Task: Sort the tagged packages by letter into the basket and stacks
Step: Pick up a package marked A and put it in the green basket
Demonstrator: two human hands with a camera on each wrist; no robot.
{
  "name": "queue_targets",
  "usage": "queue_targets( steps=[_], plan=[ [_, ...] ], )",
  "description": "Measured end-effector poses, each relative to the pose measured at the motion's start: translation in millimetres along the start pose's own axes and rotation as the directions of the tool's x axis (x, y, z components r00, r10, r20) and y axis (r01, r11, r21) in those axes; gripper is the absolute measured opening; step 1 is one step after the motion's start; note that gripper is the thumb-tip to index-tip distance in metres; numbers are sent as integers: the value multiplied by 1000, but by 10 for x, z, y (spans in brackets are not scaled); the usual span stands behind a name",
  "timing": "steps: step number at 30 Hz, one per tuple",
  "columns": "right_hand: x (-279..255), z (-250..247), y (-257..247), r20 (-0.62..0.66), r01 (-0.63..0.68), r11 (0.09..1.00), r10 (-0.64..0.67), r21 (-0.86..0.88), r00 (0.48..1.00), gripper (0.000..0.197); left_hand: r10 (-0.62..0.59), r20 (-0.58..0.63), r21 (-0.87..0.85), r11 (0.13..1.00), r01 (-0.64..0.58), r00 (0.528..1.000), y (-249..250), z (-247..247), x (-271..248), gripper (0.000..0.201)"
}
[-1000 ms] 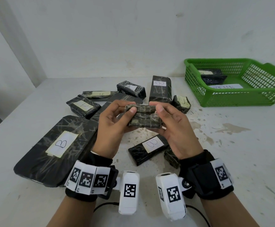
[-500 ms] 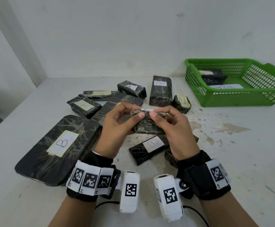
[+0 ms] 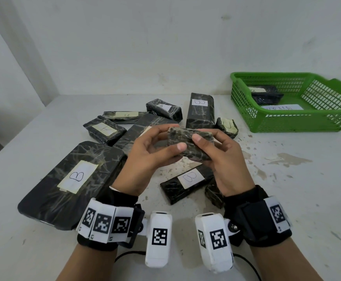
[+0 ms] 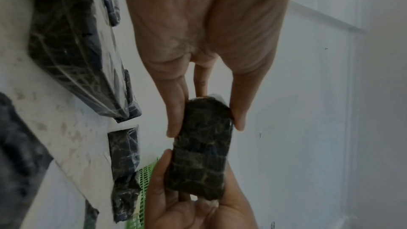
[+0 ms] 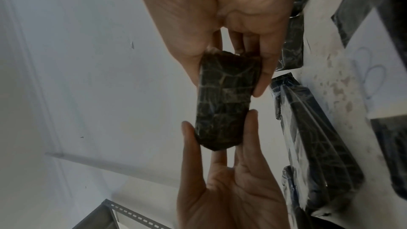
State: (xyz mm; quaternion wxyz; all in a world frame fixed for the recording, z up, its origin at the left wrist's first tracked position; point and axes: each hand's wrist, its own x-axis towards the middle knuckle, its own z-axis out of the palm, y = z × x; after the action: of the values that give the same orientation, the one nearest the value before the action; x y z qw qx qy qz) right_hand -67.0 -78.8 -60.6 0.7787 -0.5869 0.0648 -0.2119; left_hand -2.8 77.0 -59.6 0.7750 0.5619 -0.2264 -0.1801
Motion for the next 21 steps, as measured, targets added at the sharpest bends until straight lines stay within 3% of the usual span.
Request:
queue_targets(
  steps=[5,13,18,21],
  plan=[
    [-1,-1,-22,93,-63,998,61,24,994,37,29,-56,-19,999,-30,998,19,-2,0,43],
    [-7,-3,-27,40,-45,999,45,7,998,29,6,-37,-10,1000,-6,999,23,9,-4,55],
    [3,13,-47,83,-79,996,75,41,994,53,8,-99,-63,998,-15,995,51,3,3,53],
    [-3,15,-55,84,-66,997,63,35,994,53,-17,-75,-80,997,11,997,64,-15,11,53]
  ],
)
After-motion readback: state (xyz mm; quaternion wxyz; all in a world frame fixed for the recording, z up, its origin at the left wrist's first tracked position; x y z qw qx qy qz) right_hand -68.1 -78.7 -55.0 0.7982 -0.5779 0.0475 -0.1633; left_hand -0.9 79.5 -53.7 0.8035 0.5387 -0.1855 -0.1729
